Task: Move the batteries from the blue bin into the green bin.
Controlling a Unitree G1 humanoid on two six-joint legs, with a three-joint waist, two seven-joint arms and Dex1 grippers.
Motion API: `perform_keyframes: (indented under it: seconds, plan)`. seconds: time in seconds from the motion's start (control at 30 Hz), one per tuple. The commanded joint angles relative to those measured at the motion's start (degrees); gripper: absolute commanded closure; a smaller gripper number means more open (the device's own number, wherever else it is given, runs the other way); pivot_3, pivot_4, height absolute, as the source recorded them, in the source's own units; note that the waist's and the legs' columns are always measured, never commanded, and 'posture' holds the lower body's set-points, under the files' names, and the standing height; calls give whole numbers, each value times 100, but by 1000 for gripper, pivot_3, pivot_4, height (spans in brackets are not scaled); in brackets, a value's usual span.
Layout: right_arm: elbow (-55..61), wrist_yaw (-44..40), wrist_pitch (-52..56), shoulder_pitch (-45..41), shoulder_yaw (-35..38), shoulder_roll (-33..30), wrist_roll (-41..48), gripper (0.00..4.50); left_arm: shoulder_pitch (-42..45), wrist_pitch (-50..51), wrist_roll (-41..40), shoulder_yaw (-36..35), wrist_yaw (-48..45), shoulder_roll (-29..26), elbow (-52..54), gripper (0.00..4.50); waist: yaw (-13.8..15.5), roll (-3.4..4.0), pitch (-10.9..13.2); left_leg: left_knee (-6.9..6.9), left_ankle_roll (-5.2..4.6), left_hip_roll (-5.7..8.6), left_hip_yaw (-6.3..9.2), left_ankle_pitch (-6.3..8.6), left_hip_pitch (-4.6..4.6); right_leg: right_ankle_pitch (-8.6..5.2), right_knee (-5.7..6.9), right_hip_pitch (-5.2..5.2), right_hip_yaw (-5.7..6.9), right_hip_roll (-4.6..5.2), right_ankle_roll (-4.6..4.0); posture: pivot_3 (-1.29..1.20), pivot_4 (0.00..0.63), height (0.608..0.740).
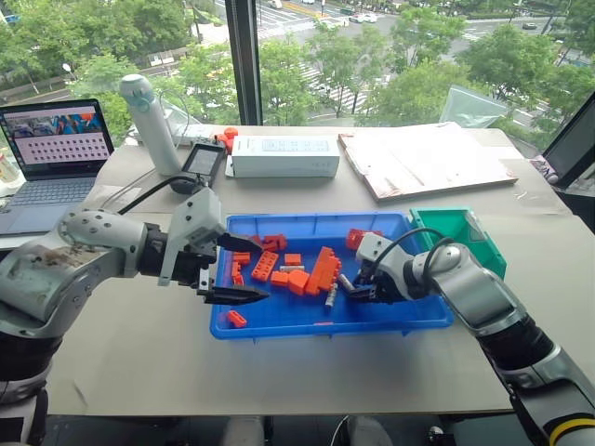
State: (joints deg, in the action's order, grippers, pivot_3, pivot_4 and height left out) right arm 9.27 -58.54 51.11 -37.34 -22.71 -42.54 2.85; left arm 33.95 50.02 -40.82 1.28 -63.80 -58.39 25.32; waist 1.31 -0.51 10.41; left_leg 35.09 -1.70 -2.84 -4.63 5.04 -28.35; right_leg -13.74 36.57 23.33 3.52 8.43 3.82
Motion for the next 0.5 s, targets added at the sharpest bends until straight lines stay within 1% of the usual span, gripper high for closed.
perform_keyframes:
  seconds: [0.03, 0.1, 0.17, 0.27, 0.4, 0.5]
  plan:
    - [-207, -353, -604, -389, 200, -524, -82, 4204, 279, 82, -437, -302, -33, 192, 76, 0, 15, -1, 2, 1, 0, 1, -1, 0, -1, 0, -1, 1, 0, 0, 0, 0, 150, 740]
    - [-324, -498, -635, -586, 409, -712, 45, 4263, 372, 163, -586, -399, 2, 237, 73, 0, -1, -2, 2, 3, 0, -1, 0, 0, -3, 0, -1, 3, 0, 0, 0, 0, 150, 740]
    - [-464, -779, -639, -842, 807, -990, 313, 4263, 432, 185, -610, -410, 9, 220, 45, 0, -21, -2, 2, -1, 0, -2, 0, 0, -3, 0, 0, 4, 0, 0, -1, 0, 150, 740]
    - [-983, -860, -892, -1406, 1346, -1301, 447, 4263, 431, 127, -531, -328, -29, 204, -6, 0, -27, -2, 3, -6, -2, -1, -1, -1, -3, -4, 0, -10, -2, 0, -3, 0, 150, 740]
    - [-2039, -515, -1582, -1894, 1409, -1874, -167, 4263, 447, 58, -454, -210, -29, 267, -29, 0, -14, -2, 3, -9, -2, 1, -3, -1, -1, -7, -3, 1, -2, 0, 0, 0, 150, 740]
    - [-2426, -671, -1726, -1796, 1363, -2124, -270, 4263, 460, -20, -392, -153, -62, 308, -46, 0, -5, -3, 3, -16, -2, 1, -3, 2, 0, -5, -38, -8, 2, 0, 1, 0, 150, 740]
